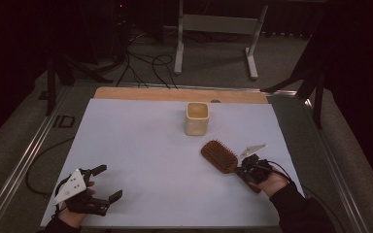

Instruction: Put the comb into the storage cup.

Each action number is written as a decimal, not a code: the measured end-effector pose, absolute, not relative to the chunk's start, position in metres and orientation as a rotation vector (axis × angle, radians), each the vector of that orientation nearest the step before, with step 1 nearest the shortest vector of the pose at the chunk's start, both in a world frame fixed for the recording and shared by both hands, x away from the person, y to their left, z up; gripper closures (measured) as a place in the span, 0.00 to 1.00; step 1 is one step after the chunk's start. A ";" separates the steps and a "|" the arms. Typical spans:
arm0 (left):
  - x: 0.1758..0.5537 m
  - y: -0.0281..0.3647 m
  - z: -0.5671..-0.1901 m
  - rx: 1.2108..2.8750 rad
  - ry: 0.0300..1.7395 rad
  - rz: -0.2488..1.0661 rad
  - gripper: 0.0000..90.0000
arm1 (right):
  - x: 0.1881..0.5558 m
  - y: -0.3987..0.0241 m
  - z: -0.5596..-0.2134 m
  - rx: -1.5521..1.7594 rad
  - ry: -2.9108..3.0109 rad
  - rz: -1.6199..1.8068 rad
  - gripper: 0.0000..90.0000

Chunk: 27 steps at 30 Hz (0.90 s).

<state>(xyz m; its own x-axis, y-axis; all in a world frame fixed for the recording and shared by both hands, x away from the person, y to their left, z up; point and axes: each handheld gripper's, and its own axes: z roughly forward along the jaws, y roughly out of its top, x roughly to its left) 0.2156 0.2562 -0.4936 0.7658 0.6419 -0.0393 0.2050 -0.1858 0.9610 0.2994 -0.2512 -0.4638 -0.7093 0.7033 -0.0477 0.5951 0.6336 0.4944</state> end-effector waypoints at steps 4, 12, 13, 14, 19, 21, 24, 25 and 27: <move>0.216 0.256 -0.494 1.750 0.665 0.449 0.00 | 0.302 -0.252 -0.457 1.023 2.639 0.631 0.96; 0.216 0.256 -0.494 1.750 0.665 0.449 0.00 | 0.308 -0.255 -0.450 0.967 2.693 0.556 0.92; 0.216 0.256 -0.494 1.751 0.665 0.449 0.00 | 0.309 -0.255 -0.450 0.976 2.693 0.550 0.90; 0.216 0.256 -0.494 1.751 0.665 0.449 0.00 | 0.309 -0.255 -0.450 0.983 2.702 0.544 0.88; 0.216 0.256 -0.494 1.750 0.666 0.448 0.00 | 0.312 -0.256 -0.453 0.970 2.724 0.510 0.77; 0.216 0.256 -0.494 1.751 0.666 0.447 0.00 | 0.313 -0.256 -0.455 0.980 2.728 0.504 0.71; 0.216 0.256 -0.494 1.751 0.665 0.448 0.00 | 0.313 -0.256 -0.457 0.987 2.749 0.487 0.59; 0.216 0.256 -0.494 1.750 0.666 0.447 0.00 | 0.313 -0.256 -0.458 0.984 2.753 0.483 0.55; 0.216 0.256 -0.494 1.750 0.666 0.447 0.00 | 0.314 -0.256 -0.459 0.987 2.764 0.466 0.48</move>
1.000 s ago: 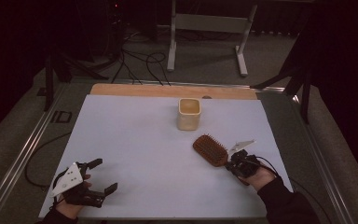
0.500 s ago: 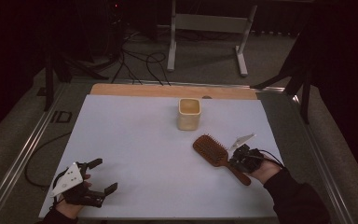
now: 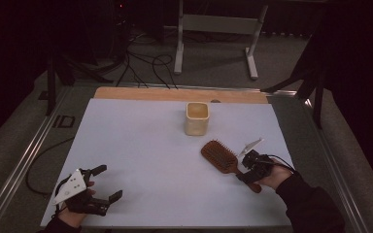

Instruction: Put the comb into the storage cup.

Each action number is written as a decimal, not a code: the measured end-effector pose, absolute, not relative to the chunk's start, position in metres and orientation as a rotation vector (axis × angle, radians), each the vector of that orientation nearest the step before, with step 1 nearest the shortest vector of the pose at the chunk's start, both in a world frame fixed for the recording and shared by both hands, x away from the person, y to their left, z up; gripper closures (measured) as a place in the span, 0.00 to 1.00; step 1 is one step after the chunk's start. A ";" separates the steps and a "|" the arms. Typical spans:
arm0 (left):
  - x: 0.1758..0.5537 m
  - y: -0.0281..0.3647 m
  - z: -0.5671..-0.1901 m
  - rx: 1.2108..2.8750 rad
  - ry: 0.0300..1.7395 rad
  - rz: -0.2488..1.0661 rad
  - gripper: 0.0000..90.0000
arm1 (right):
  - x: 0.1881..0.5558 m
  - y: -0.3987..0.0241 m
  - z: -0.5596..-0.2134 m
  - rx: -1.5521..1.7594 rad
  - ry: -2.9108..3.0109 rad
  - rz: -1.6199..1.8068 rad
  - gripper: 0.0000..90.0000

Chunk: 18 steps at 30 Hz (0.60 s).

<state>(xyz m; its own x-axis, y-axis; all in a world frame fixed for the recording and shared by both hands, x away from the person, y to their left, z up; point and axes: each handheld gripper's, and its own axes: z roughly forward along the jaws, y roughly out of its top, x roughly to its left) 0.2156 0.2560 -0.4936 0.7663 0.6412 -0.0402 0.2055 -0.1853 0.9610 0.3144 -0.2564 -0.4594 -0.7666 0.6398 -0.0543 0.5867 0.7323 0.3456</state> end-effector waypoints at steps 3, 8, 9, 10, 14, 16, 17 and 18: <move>0.216 0.256 -0.494 1.750 0.666 0.446 0.00 | 0.316 -0.256 -0.461 0.997 2.780 0.447 0.40; 0.216 0.256 -0.494 1.751 0.665 0.446 0.00 | 0.321 -0.256 -0.464 1.002 2.800 0.418 0.23; 0.216 0.256 -0.494 1.751 0.665 0.446 0.00 | 0.321 -0.256 -0.464 1.013 2.803 0.417 0.21; 0.216 0.256 -0.494 1.751 0.664 0.447 0.00 | 0.322 -0.256 -0.464 1.014 2.814 0.419 0.18; 0.216 0.256 -0.494 1.751 0.665 0.444 0.00 | 0.324 -0.256 -0.467 1.018 2.841 0.401 0.14; 0.216 0.256 -0.494 1.752 0.664 0.444 0.00 | 0.326 -0.256 -0.468 1.025 2.856 0.397 0.12; 0.216 0.256 -0.494 1.753 0.663 0.444 0.00 | 0.326 -0.255 -0.468 1.036 2.860 0.392 0.12; 0.216 0.256 -0.494 1.754 0.663 0.444 0.00 | 0.326 -0.255 -0.469 1.027 2.861 0.376 0.14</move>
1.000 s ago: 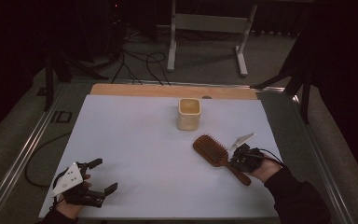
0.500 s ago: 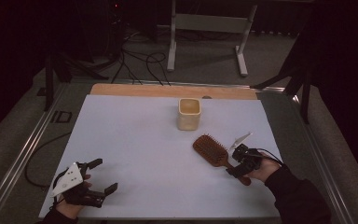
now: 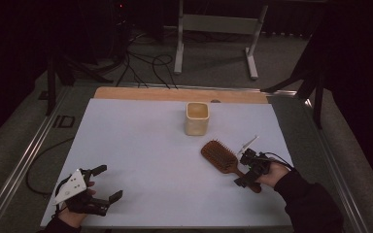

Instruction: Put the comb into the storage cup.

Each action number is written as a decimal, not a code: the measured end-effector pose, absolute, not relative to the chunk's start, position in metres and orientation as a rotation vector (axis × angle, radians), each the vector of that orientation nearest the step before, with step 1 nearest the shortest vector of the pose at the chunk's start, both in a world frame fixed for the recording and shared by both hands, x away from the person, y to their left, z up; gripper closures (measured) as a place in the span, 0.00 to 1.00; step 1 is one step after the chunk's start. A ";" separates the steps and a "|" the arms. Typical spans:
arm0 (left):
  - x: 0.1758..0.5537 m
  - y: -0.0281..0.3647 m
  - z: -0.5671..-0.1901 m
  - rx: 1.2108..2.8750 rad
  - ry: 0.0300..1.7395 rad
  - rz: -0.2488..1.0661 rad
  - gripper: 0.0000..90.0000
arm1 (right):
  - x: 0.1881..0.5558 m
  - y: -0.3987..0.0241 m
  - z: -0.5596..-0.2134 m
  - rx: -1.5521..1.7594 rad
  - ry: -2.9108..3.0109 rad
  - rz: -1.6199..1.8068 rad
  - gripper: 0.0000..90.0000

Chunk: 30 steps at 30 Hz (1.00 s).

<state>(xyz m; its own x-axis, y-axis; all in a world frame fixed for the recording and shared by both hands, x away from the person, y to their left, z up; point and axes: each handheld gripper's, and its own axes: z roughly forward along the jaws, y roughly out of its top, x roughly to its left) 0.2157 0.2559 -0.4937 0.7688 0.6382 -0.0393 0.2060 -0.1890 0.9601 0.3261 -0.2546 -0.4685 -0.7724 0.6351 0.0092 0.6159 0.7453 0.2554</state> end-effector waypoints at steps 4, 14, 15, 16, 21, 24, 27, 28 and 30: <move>0.216 0.256 -0.494 1.753 0.664 0.442 0.00 | 0.328 -0.253 -0.469 1.021 2.867 0.358 0.16; 0.216 0.256 -0.494 1.750 0.664 0.439 0.00 | 0.333 -0.245 -0.474 1.014 2.886 0.328 0.15; 0.216 0.256 -0.494 1.750 0.664 0.439 0.00 | 0.333 -0.245 -0.474 1.014 2.886 0.328 0.15; 0.216 0.256 -0.494 1.750 0.664 0.439 0.00 | 0.334 -0.244 -0.476 1.009 2.891 0.332 0.15; 0.216 0.256 -0.494 1.749 0.664 0.438 0.00 | 0.335 -0.241 -0.477 1.028 2.886 0.279 0.23; 0.216 0.257 -0.494 1.748 0.664 0.439 0.00 | 0.338 -0.241 -0.478 0.992 2.906 0.259 0.38; 0.216 0.256 -0.494 1.749 0.665 0.438 0.00 | 0.340 -0.240 -0.477 1.016 2.899 0.255 0.46; 0.216 0.256 -0.494 1.749 0.665 0.438 0.00 | 0.341 -0.239 -0.477 1.036 2.896 0.249 0.49; 0.216 0.257 -0.494 1.748 0.664 0.438 0.00 | 0.342 -0.238 -0.477 1.047 2.886 0.245 0.54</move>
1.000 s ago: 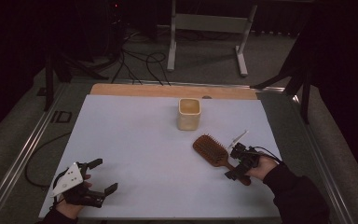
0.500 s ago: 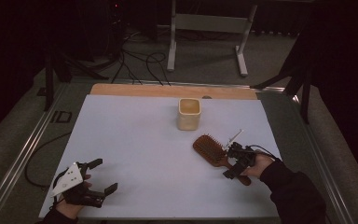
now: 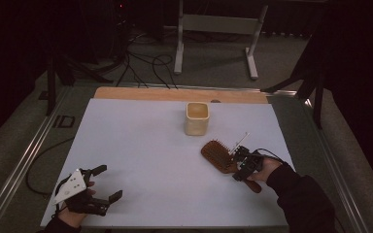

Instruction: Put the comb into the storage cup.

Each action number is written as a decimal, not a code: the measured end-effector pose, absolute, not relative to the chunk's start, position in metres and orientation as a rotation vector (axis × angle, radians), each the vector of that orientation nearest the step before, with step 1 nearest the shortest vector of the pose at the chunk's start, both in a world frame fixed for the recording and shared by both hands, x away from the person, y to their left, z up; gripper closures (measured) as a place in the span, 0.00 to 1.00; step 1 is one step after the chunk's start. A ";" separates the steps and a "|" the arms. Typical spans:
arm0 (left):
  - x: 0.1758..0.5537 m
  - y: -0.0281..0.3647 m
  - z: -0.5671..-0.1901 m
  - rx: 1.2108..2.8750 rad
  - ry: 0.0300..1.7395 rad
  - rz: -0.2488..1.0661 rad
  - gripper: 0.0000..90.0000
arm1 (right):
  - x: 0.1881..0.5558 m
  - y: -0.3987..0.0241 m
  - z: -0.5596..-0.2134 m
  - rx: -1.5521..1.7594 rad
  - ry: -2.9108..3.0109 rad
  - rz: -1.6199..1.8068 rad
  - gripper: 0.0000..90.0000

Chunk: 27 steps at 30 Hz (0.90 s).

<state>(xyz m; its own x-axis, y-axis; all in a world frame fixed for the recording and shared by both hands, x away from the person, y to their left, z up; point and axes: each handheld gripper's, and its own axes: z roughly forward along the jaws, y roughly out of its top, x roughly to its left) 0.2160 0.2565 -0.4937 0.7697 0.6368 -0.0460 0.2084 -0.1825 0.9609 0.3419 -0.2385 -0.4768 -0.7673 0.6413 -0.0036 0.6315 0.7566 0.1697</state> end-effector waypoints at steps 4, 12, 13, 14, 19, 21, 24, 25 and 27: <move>0.216 0.257 -0.494 1.749 0.664 0.438 0.00 | 0.344 -0.236 -0.479 1.017 2.891 0.217 0.58; 0.216 0.257 -0.494 1.749 0.664 0.437 0.00 | 0.347 -0.231 -0.480 0.993 2.884 0.166 0.67; 0.216 0.257 -0.494 1.749 0.664 0.437 0.00 | 0.346 -0.230 -0.480 0.999 2.880 0.154 0.67; 0.216 0.257 -0.494 1.748 0.665 0.436 0.00 | 0.347 -0.230 -0.481 0.994 2.878 0.154 0.70; 0.216 0.257 -0.494 1.749 0.664 0.435 0.00 | 0.348 -0.228 -0.483 1.002 2.868 0.110 0.72; 0.216 0.257 -0.494 1.749 0.664 0.434 0.00 | 0.348 -0.228 -0.484 0.982 2.870 0.107 0.72; 0.216 0.257 -0.494 1.747 0.664 0.433 0.00 | 0.348 -0.225 -0.486 0.982 2.864 0.089 0.73; 0.216 0.257 -0.494 1.748 0.663 0.433 0.00 | 0.348 -0.224 -0.487 0.991 2.860 0.083 0.74; 0.216 0.257 -0.494 1.748 0.663 0.433 0.00 | 0.349 -0.225 -0.487 0.987 2.862 0.082 0.74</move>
